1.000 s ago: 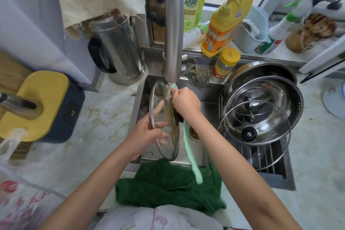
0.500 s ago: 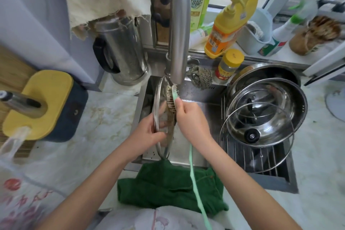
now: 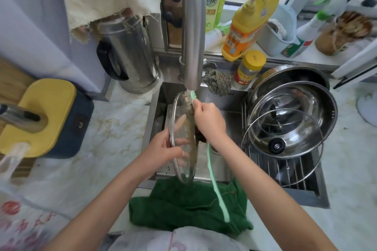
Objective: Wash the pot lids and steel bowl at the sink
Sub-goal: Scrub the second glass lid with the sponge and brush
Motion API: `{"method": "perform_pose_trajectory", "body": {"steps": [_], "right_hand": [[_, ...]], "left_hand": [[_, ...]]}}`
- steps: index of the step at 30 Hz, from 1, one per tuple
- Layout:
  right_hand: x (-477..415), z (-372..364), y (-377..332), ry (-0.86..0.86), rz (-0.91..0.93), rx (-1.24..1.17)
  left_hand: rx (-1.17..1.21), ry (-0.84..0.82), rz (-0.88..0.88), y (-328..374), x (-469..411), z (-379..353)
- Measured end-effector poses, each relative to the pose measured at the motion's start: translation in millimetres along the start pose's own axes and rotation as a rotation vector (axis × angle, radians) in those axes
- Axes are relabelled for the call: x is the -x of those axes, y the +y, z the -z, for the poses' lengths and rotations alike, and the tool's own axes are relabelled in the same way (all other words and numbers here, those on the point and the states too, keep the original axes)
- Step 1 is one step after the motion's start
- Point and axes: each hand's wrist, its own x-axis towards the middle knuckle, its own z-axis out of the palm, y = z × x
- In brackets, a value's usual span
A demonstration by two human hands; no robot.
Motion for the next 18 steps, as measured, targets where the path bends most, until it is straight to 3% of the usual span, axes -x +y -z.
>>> {"method": "perform_pose_trajectory", "body": {"steps": [2, 6, 10, 12, 15, 18], "right_hand": [[2.5, -7.7, -0.2, 0.031, -0.009, 0.054], [50.5, -14.4, -1.8, 0.000, 0.266, 0.063], [-7.1, -15.0, -23.9, -0.011, 0.216, 0.286], [-1.7, -13.8, -28.2, -0.048, 0.338, 0.357], [42.5, -6.3, 3.8, 0.012, 0.587, 0.350], [62.5, 2.7, 55.9, -0.033, 0.590, 0.337]], "left_hand": [[0.055, 0.008, 0.023, -1.2, -0.9, 0.3], [0.218, 0.031, 0.011, -4.2, 1.1, 16.0], [0.326, 0.064, 0.038, -3.1, -3.8, 26.2], [0.420, 0.088, 0.022, -2.1, -4.5, 32.3], [0.540, 0.125, -0.024, -0.4, -4.7, 40.6], [0.634, 0.163, -0.036, -3.6, -8.1, 45.6]]}}
